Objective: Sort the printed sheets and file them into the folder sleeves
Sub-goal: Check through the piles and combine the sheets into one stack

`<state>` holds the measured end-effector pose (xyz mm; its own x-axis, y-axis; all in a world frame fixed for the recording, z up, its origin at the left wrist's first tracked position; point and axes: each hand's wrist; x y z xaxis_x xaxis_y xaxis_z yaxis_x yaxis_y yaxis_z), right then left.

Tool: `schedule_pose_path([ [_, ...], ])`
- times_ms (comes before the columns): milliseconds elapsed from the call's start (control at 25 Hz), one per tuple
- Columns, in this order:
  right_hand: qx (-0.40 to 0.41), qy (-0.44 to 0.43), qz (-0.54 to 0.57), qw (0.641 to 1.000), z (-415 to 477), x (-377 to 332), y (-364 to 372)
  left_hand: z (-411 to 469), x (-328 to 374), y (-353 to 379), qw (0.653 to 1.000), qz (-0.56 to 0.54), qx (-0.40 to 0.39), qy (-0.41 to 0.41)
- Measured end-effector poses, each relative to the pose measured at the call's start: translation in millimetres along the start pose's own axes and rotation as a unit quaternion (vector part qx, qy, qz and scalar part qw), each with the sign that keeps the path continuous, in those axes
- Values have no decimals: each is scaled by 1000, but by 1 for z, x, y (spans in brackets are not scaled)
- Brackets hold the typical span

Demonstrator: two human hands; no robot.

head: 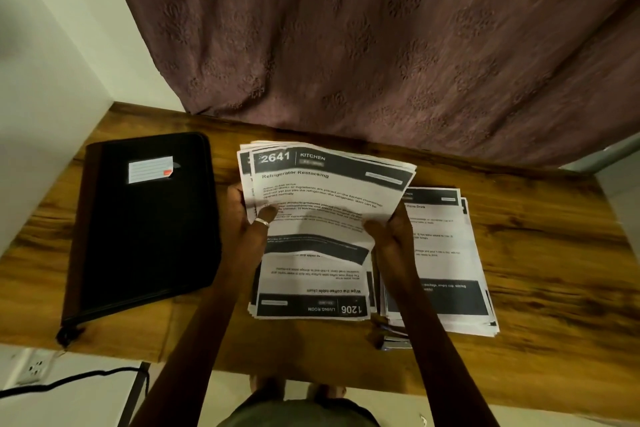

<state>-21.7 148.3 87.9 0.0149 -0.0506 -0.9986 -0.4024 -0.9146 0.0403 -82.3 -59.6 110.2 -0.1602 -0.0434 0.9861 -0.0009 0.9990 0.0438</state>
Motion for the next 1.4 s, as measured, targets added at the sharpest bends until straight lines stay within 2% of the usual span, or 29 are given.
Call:
schedule_pose_path([
  [80, 11, 9, -13, 1000, -1, 2, 2, -1, -4, 2, 1000, 20, 5, 3],
  [240, 20, 0, -15, 1000, -1, 1, 3, -6, 3, 6, 1000, -9, -13, 13],
  [480, 18, 8, -8, 1000, -6, 10, 5, -8, -3, 9, 999, 3, -28, -27],
  [720, 29, 1, 13, 999, -5, 10, 5, -8, 1, 8, 1000, -9, -24, -14],
  [880, 34, 35, 22, 999, -13, 23, 6, -12, -12, 8, 999, 22, -36, -11],
  [960, 42, 41, 0, 998, -14, 28, 5, -10, -15, 8, 998, 49, -34, -2],
  [1160, 37, -6, -85, 996, -6, 22, 2, -3, -19, 1, 995, 89, -33, -1],
  [1400, 24, 40, -189, 981, 0, 11, 2, -2, -18, -15, 994, 89, -65, 3],
])
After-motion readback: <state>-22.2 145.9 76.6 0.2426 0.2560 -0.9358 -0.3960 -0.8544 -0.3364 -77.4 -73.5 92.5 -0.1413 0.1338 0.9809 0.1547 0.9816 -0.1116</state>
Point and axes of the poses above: each hand's wrist, its own z-axis towards the middle knuckle, its own y-axis out of the palm, x = y × z, and after that the axes turned 2 degrees about -y, right-handed
